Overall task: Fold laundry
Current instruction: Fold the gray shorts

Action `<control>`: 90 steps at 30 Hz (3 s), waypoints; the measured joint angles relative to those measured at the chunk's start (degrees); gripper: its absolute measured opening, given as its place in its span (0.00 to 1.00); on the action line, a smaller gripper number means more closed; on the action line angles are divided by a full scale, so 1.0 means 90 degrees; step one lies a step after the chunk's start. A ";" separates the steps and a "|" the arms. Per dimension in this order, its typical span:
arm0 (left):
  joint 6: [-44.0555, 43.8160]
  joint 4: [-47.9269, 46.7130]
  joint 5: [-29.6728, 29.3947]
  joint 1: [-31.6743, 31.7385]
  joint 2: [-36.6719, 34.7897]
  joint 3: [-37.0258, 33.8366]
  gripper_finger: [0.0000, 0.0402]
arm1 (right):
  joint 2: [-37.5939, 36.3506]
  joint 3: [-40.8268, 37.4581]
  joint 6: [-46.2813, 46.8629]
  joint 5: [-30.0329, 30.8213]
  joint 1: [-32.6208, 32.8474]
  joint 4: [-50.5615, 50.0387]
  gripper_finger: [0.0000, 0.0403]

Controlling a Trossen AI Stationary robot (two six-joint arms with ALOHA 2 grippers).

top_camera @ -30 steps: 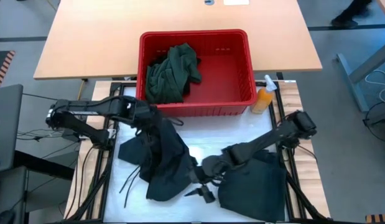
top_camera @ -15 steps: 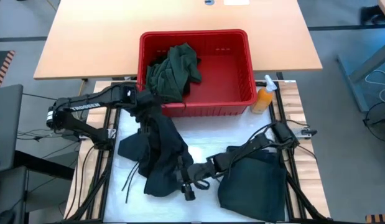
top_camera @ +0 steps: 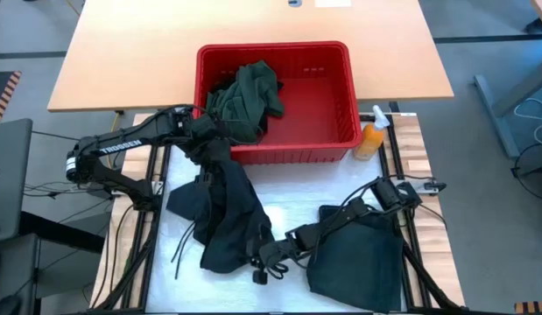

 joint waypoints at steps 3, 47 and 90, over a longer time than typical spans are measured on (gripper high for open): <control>-0.0002 0.0157 0.0241 -0.0002 0.0000 0.0000 0.01 | -0.0547 0.0034 -0.0409 -0.0388 -0.0109 -0.0972 0.05; -0.6684 0.5520 -0.3115 -0.4006 -0.0654 -0.3086 0.01 | -0.8542 -0.6363 0.2658 0.1005 0.3189 -0.1051 0.05; -0.5869 0.4951 -0.2625 -0.4150 -0.0138 -0.3101 0.01 | -0.4634 -0.0816 -0.0275 -0.0281 0.3207 -0.6685 0.62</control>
